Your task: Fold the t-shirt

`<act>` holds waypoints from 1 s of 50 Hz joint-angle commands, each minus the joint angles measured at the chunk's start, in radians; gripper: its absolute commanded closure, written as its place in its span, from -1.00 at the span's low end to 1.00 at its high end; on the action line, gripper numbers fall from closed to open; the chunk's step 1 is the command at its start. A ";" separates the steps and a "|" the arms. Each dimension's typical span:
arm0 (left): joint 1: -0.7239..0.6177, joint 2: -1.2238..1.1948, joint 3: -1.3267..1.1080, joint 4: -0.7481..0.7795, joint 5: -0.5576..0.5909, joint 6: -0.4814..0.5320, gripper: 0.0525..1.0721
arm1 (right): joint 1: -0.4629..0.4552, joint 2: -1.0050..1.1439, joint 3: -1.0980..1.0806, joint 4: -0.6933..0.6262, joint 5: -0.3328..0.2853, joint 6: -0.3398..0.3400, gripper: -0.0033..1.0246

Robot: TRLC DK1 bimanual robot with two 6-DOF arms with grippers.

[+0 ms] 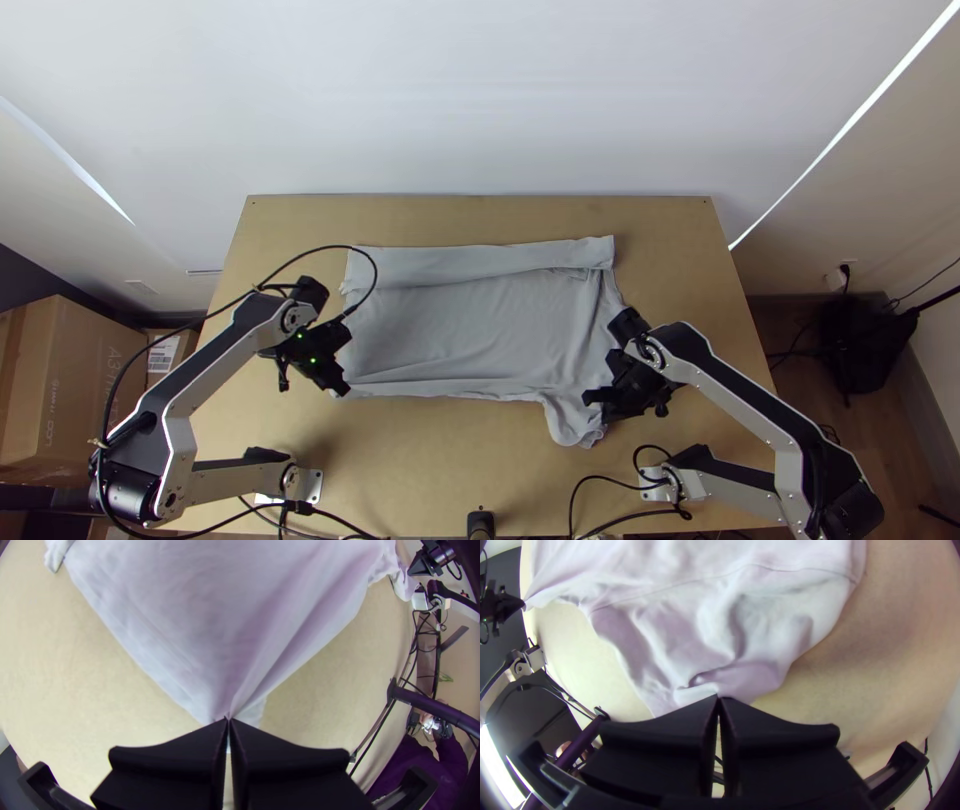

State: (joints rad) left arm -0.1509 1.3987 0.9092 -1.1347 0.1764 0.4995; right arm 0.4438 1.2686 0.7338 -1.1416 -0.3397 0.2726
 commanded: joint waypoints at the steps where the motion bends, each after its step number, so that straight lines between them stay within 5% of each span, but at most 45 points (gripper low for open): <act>1: 0.043 -0.013 0.028 -0.016 0.009 0.051 0.95 | -0.066 -0.018 0.055 -0.033 0.016 -0.069 0.95; 23: 0.086 0.017 0.129 0.012 0.015 0.048 0.95 | -0.249 0.064 0.338 -0.053 0.042 -0.151 0.95; 50: 0.123 0.183 0.378 0.030 0.017 -0.030 0.95 | -0.327 0.196 0.612 0.019 0.048 -0.119 0.95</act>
State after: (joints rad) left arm -0.0372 1.5318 1.2079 -1.1072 0.1844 0.4969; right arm 0.1211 1.4288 1.2945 -1.1385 -0.2993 0.1421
